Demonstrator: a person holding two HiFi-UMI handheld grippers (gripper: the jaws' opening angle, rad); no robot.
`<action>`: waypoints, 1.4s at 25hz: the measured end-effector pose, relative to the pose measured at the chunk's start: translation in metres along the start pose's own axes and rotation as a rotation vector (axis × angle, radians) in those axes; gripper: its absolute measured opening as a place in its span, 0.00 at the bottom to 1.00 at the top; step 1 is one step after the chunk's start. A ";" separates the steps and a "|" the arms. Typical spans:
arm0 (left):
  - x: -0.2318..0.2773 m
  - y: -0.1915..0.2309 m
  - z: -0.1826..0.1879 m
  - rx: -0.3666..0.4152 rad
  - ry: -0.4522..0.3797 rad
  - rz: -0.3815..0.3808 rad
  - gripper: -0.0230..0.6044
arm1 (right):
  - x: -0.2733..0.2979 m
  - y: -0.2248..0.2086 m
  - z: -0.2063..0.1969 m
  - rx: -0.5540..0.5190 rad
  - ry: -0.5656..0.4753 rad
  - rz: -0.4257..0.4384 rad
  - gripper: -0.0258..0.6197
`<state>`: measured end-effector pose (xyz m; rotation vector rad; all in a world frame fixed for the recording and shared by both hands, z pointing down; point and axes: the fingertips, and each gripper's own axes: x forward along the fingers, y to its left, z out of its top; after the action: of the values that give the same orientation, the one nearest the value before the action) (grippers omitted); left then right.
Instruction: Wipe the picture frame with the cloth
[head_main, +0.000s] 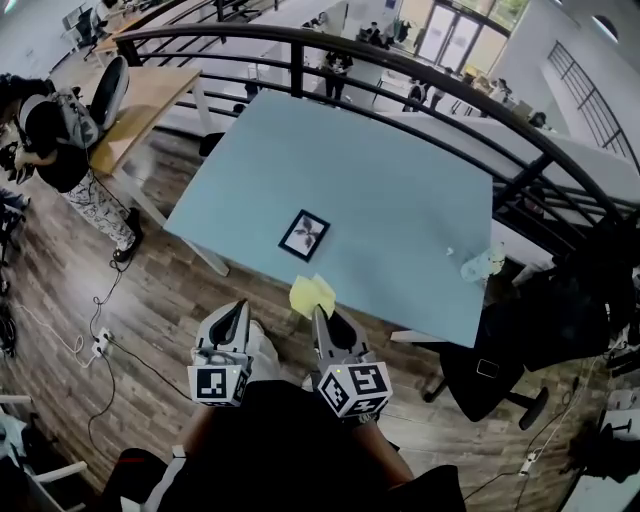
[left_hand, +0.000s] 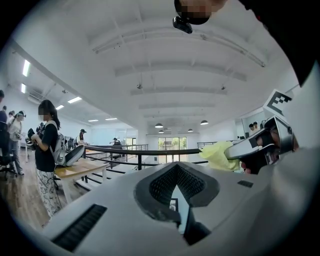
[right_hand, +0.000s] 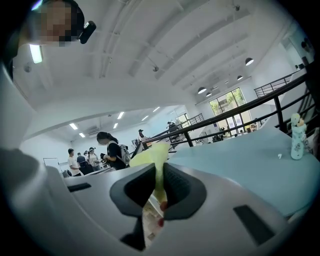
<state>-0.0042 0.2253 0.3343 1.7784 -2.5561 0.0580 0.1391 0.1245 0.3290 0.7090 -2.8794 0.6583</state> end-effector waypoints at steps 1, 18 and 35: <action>0.008 0.004 0.001 -0.002 0.007 -0.010 0.04 | 0.006 -0.001 0.003 0.003 -0.002 -0.010 0.09; 0.121 0.081 0.020 0.008 -0.009 -0.262 0.04 | 0.112 0.012 0.032 0.045 -0.055 -0.238 0.09; 0.175 0.097 0.007 -0.011 0.016 -0.419 0.04 | 0.152 0.017 0.025 0.070 -0.087 -0.359 0.09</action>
<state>-0.1559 0.0948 0.3339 2.2521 -2.1122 0.0468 -0.0036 0.0632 0.3305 1.2529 -2.7050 0.6927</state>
